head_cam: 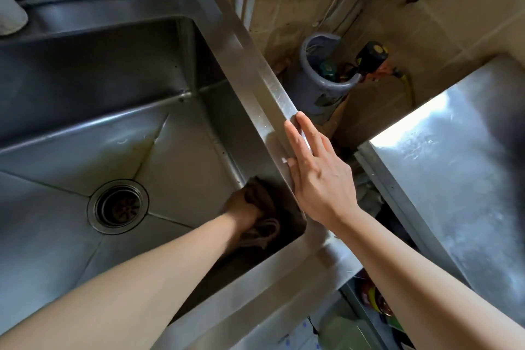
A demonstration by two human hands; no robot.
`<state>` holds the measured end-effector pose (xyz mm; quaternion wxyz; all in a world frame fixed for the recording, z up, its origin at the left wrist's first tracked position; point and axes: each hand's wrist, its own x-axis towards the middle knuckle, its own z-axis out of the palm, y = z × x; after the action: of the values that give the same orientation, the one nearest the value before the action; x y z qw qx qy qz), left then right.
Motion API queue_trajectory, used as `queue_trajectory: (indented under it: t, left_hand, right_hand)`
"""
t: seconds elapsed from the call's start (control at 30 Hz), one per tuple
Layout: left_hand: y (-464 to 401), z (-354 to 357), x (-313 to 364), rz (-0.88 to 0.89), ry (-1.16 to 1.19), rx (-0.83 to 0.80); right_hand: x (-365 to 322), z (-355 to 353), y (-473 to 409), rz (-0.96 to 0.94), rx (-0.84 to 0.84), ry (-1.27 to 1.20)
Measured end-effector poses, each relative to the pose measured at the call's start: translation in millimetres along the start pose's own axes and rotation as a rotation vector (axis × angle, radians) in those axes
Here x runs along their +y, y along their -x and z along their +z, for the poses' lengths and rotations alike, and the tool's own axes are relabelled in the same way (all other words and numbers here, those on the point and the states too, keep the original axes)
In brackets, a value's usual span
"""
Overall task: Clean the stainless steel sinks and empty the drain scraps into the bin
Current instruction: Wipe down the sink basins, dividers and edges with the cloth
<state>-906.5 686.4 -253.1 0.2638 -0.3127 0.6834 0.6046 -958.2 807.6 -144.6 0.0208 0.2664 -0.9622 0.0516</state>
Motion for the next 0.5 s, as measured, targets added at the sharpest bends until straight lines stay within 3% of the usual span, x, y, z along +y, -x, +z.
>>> queue_trajectory:
  t: [0.1,0.2,0.37,0.5]
  left_hand:
    - [20.2,-3.0,16.9,-0.054,0.341,-0.033]
    - [36.6,-6.1,30.9,0.016,0.439,-0.025]
    - [32.7,0.6,49.0,0.206,0.287,0.180]
    - [-13.9,-5.3,30.0,0.188,0.176,0.231]
  right_hand:
    - [-1.8,-1.8,0.6,0.012,-0.038,-0.033]
    - [-7.2,-7.8,-3.6,0.029,-0.055,-0.056]
    - [-17.0,-14.3,-33.7,0.023,-0.103,-0.052]
    - [-20.4,-3.1,-39.1,0.045,-0.040,0.007]
